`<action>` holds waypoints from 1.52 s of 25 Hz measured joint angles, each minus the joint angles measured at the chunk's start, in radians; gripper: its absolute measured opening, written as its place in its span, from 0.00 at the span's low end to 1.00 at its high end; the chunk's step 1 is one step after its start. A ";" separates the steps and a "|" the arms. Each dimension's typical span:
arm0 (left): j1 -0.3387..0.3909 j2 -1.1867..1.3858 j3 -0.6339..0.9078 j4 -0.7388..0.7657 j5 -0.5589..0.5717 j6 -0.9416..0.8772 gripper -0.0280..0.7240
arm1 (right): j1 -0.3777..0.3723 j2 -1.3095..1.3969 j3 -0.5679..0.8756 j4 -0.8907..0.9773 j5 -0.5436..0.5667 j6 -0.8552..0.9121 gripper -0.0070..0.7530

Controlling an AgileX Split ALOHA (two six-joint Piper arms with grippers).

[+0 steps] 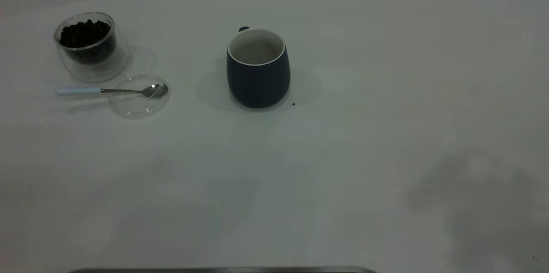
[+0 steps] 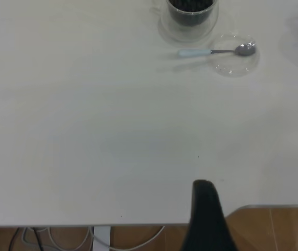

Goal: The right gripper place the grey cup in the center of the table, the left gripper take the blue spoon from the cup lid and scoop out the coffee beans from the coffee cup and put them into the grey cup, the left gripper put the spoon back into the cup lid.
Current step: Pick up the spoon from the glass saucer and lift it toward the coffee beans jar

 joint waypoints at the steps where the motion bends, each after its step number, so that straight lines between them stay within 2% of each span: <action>1: 0.000 0.000 0.000 0.000 0.000 0.000 0.82 | 0.000 -0.039 0.048 0.000 0.000 0.003 0.62; 9: 0.000 0.000 0.000 0.000 0.000 -0.001 0.82 | 0.000 -0.333 0.370 -0.009 0.000 0.065 0.62; 13: 0.000 0.000 0.000 0.000 0.000 -0.001 0.82 | -0.001 -0.469 0.486 -0.011 0.000 0.119 0.62; 15: 0.000 0.000 0.000 0.000 0.000 -0.001 0.82 | -0.020 -0.541 0.526 -0.011 -0.008 0.129 0.62; 19: 0.000 0.000 0.000 0.000 0.000 -0.002 0.82 | -0.122 -0.739 0.601 -0.011 -0.096 0.133 0.62; 24: 0.000 0.000 0.000 0.000 0.000 -0.002 0.82 | -0.258 -0.948 0.671 -0.012 -0.134 0.151 0.62; 28: 0.000 0.000 0.000 0.000 0.000 -0.002 0.82 | -0.332 -1.056 0.675 -0.014 -0.128 0.162 0.62; 32: 0.000 0.000 0.000 0.000 0.000 -0.002 0.82 | -0.370 -1.122 0.675 -0.014 -0.126 0.164 0.62; 38: 0.000 0.000 0.000 0.000 0.000 -0.002 0.82 | -0.377 -1.168 0.675 -0.014 -0.122 0.167 0.62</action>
